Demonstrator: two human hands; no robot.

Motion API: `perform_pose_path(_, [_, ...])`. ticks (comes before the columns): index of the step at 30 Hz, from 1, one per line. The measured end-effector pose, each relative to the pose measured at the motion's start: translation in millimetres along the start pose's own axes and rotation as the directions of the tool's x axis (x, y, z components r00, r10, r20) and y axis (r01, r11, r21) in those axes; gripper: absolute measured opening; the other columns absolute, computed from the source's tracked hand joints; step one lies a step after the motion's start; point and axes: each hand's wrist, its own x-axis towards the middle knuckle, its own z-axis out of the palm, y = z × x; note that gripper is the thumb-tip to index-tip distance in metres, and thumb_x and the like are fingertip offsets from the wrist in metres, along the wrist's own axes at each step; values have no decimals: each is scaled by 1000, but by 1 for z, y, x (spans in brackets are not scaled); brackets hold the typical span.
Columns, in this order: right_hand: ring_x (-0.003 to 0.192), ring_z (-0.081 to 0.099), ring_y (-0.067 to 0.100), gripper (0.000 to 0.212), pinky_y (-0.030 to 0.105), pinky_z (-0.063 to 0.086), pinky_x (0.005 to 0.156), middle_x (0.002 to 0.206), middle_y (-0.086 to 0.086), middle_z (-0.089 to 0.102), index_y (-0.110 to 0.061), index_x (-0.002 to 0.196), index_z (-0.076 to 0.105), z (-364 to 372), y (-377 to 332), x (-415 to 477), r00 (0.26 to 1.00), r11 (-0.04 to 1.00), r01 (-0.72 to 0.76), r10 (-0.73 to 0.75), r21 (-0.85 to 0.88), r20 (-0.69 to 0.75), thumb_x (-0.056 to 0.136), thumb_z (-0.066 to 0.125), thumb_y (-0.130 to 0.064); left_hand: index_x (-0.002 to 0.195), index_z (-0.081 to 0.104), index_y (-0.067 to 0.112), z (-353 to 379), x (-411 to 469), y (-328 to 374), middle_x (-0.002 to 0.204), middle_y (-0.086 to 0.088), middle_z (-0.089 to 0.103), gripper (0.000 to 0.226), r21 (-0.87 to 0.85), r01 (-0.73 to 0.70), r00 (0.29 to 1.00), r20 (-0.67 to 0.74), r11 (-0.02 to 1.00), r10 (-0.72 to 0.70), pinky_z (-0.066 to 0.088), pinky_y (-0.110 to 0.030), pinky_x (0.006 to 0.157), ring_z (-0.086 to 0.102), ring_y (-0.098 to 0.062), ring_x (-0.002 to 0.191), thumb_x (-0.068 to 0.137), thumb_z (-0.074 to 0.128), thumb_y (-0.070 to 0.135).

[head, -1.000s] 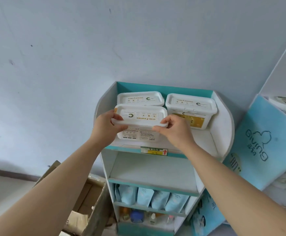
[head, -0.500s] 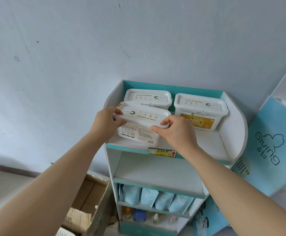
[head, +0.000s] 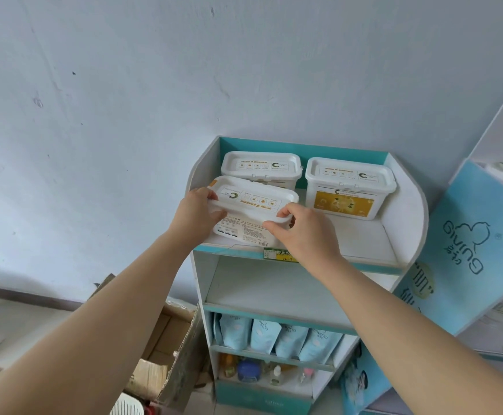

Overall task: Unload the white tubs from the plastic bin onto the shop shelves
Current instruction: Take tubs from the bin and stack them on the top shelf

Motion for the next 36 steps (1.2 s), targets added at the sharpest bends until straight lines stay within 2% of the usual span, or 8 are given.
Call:
perform_pose_path(4, [94,64,20,52,31,49,72,112,1,69,-18,125,60,-14,4,-13,997,995,74,-76,-73,-29,86,59,-53,135,49,14,-4,-15,12,146,-4,42,57,72,-114,992,-50,991,118,37,-34,103,50,-27,122,84,70,29])
perform_pose_path(11, [125,51,21,46,34,42,100,136,5,55,-12,130,56,-50,49,-49,992,973,112,-123,-201,-40,92,55,-39,127,59,13,23,-64,50,132,-3,57,41,108,-362,927,-68,926,370,42,-38,99,51,-25,121,91,61,31])
perform_pose_path(16, [115,60,25,36,34,48,92,122,8,64,-8,117,65,-78,107,-105,990,966,-2,-35,-258,-138,87,66,-29,116,65,11,83,-98,94,117,-4,65,33,63,-553,833,59,831,550,47,-36,90,60,-27,104,88,65,28])
perform_pose_path(19, [116,58,25,38,35,47,93,124,7,63,-9,120,64,-98,149,-147,986,958,-116,78,-263,-149,88,65,-30,114,67,13,129,-121,128,114,-2,67,31,-6,-643,755,157,766,636,50,-36,89,61,-25,102,88,64,30])
perform_pose_path(23, [103,63,30,34,39,55,81,114,9,67,-8,114,65,-133,212,-206,955,919,-286,251,-271,-158,85,68,-25,107,70,15,196,-153,177,109,-2,69,31,-95,-689,671,294,719,681,49,-33,87,63,-28,99,86,61,35])
perform_pose_path(26, [105,63,31,36,38,52,85,115,13,66,-5,115,66,-158,267,-256,906,865,-422,389,-271,-168,85,69,-23,109,70,16,249,-181,213,110,-2,69,29,-147,-702,606,391,697,693,48,-31,87,63,-28,99,86,64,33])
perform_pose_path(31, [115,58,27,38,35,45,94,123,10,63,-9,122,63,-198,357,-337,762,722,-647,627,-245,-162,89,63,-28,119,64,18,344,-234,266,119,0,64,34,-226,-678,497,560,699,663,40,-26,91,57,-22,110,91,58,36])
perform_pose_path(36, [119,55,24,42,33,42,97,130,6,60,-13,127,58,-220,442,-407,626,586,-766,774,-264,-100,91,57,-35,120,62,22,440,-285,298,121,1,62,36,-199,-630,389,756,751,527,44,-31,93,56,-20,110,92,52,42])
